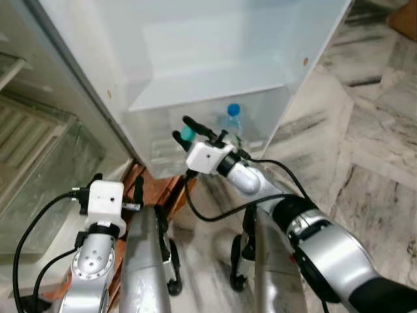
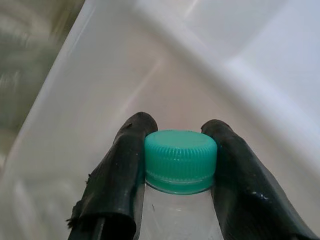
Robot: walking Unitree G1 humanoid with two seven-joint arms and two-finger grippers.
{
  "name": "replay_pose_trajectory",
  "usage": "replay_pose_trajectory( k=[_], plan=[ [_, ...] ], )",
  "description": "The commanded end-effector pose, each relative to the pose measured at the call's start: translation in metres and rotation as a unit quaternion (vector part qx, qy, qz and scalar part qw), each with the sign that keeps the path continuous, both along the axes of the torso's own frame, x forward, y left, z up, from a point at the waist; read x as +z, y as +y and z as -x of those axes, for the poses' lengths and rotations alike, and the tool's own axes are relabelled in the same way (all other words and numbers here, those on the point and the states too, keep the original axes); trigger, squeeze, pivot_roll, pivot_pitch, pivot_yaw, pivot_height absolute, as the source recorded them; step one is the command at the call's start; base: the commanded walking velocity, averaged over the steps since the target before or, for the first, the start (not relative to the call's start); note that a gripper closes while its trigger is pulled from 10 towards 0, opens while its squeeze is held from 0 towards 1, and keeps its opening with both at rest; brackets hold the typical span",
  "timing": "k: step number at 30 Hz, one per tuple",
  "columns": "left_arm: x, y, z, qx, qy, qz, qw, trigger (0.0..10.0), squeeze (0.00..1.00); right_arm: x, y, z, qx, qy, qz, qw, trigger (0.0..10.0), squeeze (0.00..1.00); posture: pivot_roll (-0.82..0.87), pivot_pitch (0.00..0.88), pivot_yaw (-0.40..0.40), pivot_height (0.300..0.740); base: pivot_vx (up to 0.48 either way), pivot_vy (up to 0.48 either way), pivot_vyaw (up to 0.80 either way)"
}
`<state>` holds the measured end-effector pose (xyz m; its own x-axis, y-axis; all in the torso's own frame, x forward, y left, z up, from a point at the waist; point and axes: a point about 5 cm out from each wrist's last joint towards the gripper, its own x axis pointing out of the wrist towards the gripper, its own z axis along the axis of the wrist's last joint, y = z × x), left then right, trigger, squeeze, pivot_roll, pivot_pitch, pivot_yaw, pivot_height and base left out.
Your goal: Restocking fridge
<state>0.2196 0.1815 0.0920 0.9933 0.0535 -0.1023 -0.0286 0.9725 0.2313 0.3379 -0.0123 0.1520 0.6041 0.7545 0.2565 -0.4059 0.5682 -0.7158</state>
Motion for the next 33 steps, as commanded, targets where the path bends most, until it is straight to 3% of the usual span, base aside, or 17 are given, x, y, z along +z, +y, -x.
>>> replay_pose_trajectory(
  k=[1,5,8,20,28,33],
  plan=[
    [-0.004,0.001,0.007,-0.001,0.016,-0.002,1.000,10.0,0.00,0.031,0.018,0.005,0.045,-0.041,-0.066,0.996,10.0,0.00,0.24,0.323,0.031,0.547,0.000,0.000,0.00],
    [-0.002,0.001,0.008,-0.001,0.018,-0.003,1.000,10.0,0.00,0.046,0.029,0.009,0.064,-0.058,-0.107,0.990,10.0,0.00,0.25,0.329,0.031,0.547,0.000,0.000,0.00],
    [-0.002,0.001,0.010,0.000,0.020,-0.003,1.000,10.0,0.00,0.052,0.033,0.011,0.077,-0.077,-0.111,0.988,10.0,0.00,0.25,0.335,0.032,0.547,0.000,0.000,0.00],
    [0.001,0.002,0.021,0.004,0.027,-0.001,1.000,10.0,0.00,0.034,0.026,0.008,0.049,-0.120,-0.021,0.991,10.0,0.00,0.28,0.373,0.020,0.547,0.000,0.000,0.00],
    [0.005,0.002,0.032,0.007,0.031,-0.002,0.999,10.0,0.00,0.023,0.026,0.006,0.022,-0.129,0.005,0.991,10.0,0.00,0.30,0.405,0.017,0.547,0.000,0.000,0.00],
    [0.008,0.002,0.038,0.009,0.032,-0.003,0.999,10.0,0.00,0.010,0.020,0.003,-0.012,-0.110,0.018,0.994,10.0,0.00,0.32,0.432,0.012,0.547,0.000,0.000,0.00]
  ],
)
